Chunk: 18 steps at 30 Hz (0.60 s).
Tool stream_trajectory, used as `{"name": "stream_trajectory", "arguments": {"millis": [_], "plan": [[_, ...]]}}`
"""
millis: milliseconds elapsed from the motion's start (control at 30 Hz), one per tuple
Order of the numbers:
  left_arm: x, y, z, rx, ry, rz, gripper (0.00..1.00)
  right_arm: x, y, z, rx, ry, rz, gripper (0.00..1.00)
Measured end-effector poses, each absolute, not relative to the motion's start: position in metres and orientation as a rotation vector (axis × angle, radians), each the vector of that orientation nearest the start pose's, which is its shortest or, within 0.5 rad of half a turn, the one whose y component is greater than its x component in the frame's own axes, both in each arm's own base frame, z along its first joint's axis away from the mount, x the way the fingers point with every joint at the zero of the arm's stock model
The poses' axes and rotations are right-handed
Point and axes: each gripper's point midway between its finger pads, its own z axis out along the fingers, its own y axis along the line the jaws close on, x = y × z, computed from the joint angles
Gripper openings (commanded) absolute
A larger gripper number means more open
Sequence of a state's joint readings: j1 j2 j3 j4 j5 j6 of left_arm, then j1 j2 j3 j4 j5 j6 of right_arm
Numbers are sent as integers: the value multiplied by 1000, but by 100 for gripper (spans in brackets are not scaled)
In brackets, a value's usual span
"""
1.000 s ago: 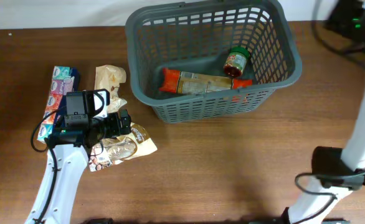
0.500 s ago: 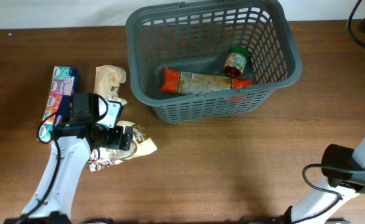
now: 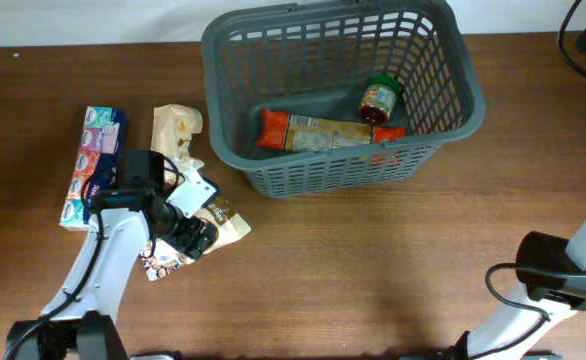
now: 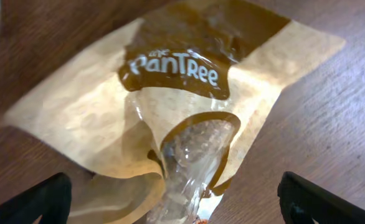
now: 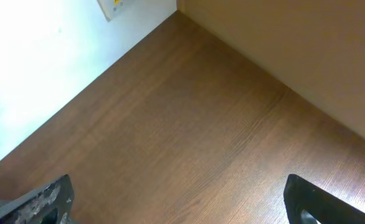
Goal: Pack container
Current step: 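Lower the left gripper onto the tan Pantree snack pouch and grasp it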
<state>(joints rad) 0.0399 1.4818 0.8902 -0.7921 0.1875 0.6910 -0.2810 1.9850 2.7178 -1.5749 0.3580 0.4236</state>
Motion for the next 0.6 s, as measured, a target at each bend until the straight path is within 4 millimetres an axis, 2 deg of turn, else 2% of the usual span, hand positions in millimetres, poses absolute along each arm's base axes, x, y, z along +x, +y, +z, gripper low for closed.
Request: {"name": "stream_trajectory", "arguments": {"millis": [333,400,467,533,567,600], "plan": [[266,-21,10,1047,2854,-244,89,391,-176,388,970,2167,-363,99],[266,-18,3,1051,2875,-234,78,391,-176,388,970,2167,-363,99],[269,-16,3,1054,2877,-219,45,391,-176,388,969,2167,-364,99],[272,-15,1,1052,2874,-205,32,391,-176,388,970,2167,-363,99],[273,-14,0,1053,2874,-196,30,391,-176,388,970,2167,-364,99],[274,-14,0,1046,2876,-193,23,391,-176,388,970,2167,-363,99]]}}
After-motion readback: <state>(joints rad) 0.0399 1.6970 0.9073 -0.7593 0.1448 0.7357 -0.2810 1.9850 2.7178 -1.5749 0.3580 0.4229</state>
